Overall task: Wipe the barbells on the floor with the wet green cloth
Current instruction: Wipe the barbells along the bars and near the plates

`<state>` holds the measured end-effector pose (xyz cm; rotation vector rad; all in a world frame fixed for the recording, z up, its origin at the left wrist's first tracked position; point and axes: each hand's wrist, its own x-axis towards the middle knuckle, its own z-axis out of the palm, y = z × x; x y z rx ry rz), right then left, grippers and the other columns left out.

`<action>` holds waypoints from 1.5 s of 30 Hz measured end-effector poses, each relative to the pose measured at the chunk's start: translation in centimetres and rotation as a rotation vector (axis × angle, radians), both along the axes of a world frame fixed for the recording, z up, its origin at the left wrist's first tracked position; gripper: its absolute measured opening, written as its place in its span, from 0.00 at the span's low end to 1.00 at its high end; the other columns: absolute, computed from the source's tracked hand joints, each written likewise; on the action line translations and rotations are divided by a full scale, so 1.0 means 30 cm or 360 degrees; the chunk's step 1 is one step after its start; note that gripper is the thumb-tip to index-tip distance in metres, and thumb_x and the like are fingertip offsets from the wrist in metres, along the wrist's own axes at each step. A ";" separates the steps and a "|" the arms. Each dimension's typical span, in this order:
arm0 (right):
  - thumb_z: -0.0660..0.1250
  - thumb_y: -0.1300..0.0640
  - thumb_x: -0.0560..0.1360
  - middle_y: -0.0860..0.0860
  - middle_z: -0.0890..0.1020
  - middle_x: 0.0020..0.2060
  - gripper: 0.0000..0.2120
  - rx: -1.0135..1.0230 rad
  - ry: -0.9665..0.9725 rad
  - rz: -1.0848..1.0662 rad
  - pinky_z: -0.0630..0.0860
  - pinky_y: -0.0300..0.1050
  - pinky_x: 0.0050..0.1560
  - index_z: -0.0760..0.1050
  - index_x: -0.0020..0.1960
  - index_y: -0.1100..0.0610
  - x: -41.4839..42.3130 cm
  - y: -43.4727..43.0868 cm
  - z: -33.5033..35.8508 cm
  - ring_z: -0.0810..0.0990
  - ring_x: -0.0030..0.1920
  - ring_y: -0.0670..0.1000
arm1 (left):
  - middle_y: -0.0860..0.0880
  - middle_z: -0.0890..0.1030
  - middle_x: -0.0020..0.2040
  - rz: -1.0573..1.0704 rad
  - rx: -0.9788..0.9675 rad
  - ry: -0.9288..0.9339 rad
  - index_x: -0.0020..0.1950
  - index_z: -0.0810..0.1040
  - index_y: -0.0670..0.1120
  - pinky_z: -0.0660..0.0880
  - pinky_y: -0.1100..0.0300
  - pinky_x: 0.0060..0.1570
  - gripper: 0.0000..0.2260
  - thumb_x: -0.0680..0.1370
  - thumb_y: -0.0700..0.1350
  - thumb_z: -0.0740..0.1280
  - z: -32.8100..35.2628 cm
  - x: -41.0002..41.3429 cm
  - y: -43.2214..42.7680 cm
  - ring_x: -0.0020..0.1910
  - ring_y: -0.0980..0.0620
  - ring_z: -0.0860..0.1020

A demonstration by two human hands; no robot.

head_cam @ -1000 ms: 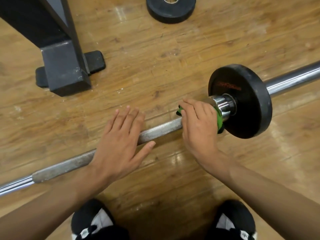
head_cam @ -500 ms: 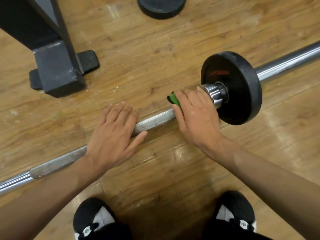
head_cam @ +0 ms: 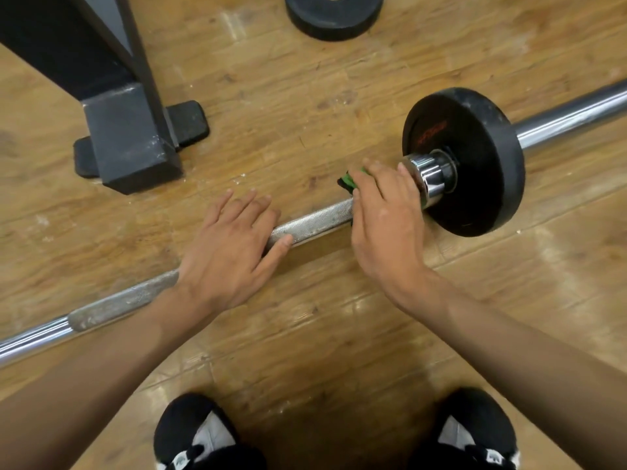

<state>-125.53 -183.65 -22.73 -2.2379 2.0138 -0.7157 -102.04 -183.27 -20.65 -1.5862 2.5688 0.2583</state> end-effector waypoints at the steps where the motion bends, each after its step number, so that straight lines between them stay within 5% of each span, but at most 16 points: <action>1: 0.57 0.61 0.81 0.61 0.79 0.66 0.18 0.0023 -0.0015 0.0033 0.61 0.56 0.79 0.78 0.67 0.63 0.051 0.010 0.002 0.77 0.67 0.61 | 0.43 0.78 0.71 0.0004 -0.0001 0.0001 0.66 0.77 0.45 0.57 0.41 0.79 0.28 0.86 0.62 0.47 0.000 0.000 -0.003 0.77 0.41 0.69; 5: 0.57 0.57 0.83 0.61 0.77 0.70 0.19 0.0135 0.0154 0.0423 0.57 0.55 0.81 0.77 0.70 0.61 0.130 0.023 0.013 0.75 0.71 0.60 | 0.41 0.78 0.70 0.0000 -0.0019 0.0029 0.64 0.78 0.44 0.57 0.42 0.78 0.28 0.86 0.62 0.47 0.002 0.015 -0.019 0.76 0.40 0.70; 9: 0.51 0.53 0.87 0.61 0.80 0.67 0.22 0.0121 0.0216 0.0121 0.55 0.55 0.82 0.75 0.70 0.65 -0.030 -0.038 0.028 0.74 0.74 0.58 | 0.41 0.79 0.70 0.0001 -0.0014 0.0045 0.63 0.78 0.44 0.57 0.43 0.79 0.28 0.86 0.62 0.47 -0.002 0.020 -0.029 0.76 0.41 0.70; 20: 0.64 0.68 0.78 0.58 0.81 0.64 0.24 -0.0070 0.0112 0.0619 0.60 0.55 0.80 0.74 0.74 0.60 -0.026 -0.035 0.000 0.79 0.66 0.59 | 0.41 0.80 0.68 0.0008 -0.0062 0.0039 0.61 0.79 0.44 0.59 0.42 0.78 0.29 0.86 0.63 0.48 -0.010 0.012 -0.026 0.76 0.41 0.71; 24: 0.69 0.74 0.72 0.58 0.81 0.57 0.29 0.0027 0.0033 0.0393 0.65 0.50 0.73 0.73 0.73 0.64 -0.023 -0.045 0.036 0.79 0.59 0.59 | 0.41 0.80 0.68 0.0004 -0.0078 0.0015 0.61 0.79 0.44 0.60 0.42 0.78 0.29 0.86 0.63 0.47 -0.010 0.010 -0.021 0.75 0.41 0.71; 30: 0.60 0.67 0.78 0.50 0.81 0.65 0.24 0.0007 0.0127 0.1027 0.63 0.52 0.75 0.77 0.71 0.56 -0.060 -0.085 0.054 0.79 0.65 0.55 | 0.41 0.80 0.68 0.0004 -0.0088 0.0021 0.60 0.80 0.43 0.61 0.42 0.78 0.31 0.86 0.63 0.47 -0.007 0.008 -0.019 0.75 0.40 0.72; 32: 0.61 0.70 0.75 0.52 0.80 0.68 0.27 0.0110 0.0072 0.0980 0.64 0.54 0.77 0.75 0.73 0.57 -0.089 -0.071 0.055 0.77 0.67 0.56 | 0.41 0.81 0.67 0.0001 -0.0114 0.0018 0.60 0.80 0.43 0.61 0.43 0.77 0.30 0.86 0.63 0.48 -0.008 0.012 -0.019 0.74 0.40 0.72; 36: 0.66 0.72 0.71 0.60 0.76 0.64 0.33 0.0382 0.0083 0.0484 0.73 0.58 0.64 0.68 0.76 0.64 -0.038 -0.047 0.087 0.76 0.61 0.62 | 0.42 0.81 0.66 0.0019 -0.0126 0.0016 0.59 0.80 0.44 0.61 0.44 0.77 0.28 0.85 0.63 0.49 -0.012 0.010 -0.023 0.74 0.40 0.73; 39: 0.65 0.72 0.70 0.58 0.80 0.58 0.28 0.0331 0.0054 0.0516 0.68 0.54 0.66 0.76 0.69 0.60 0.004 -0.062 0.096 0.77 0.58 0.62 | 0.42 0.81 0.67 0.0026 -0.0116 0.0002 0.60 0.80 0.44 0.61 0.44 0.77 0.29 0.85 0.63 0.48 -0.013 0.011 -0.022 0.74 0.41 0.72; 42: 0.63 0.70 0.72 0.56 0.78 0.68 0.28 0.0105 0.0221 0.0704 0.52 0.55 0.80 0.77 0.70 0.55 -0.021 -0.053 0.082 0.73 0.71 0.61 | 0.42 0.81 0.67 0.0034 -0.0124 0.0009 0.60 0.80 0.43 0.60 0.44 0.77 0.29 0.86 0.63 0.49 -0.012 0.010 -0.024 0.74 0.41 0.72; 45: 0.60 0.67 0.76 0.60 0.72 0.76 0.27 -0.0067 0.0301 0.0594 0.43 0.58 0.82 0.78 0.71 0.50 -0.060 -0.009 0.066 0.64 0.78 0.65 | 0.42 0.81 0.66 0.0035 -0.0144 0.0010 0.60 0.80 0.43 0.60 0.44 0.77 0.30 0.85 0.63 0.48 -0.015 0.011 -0.026 0.74 0.41 0.72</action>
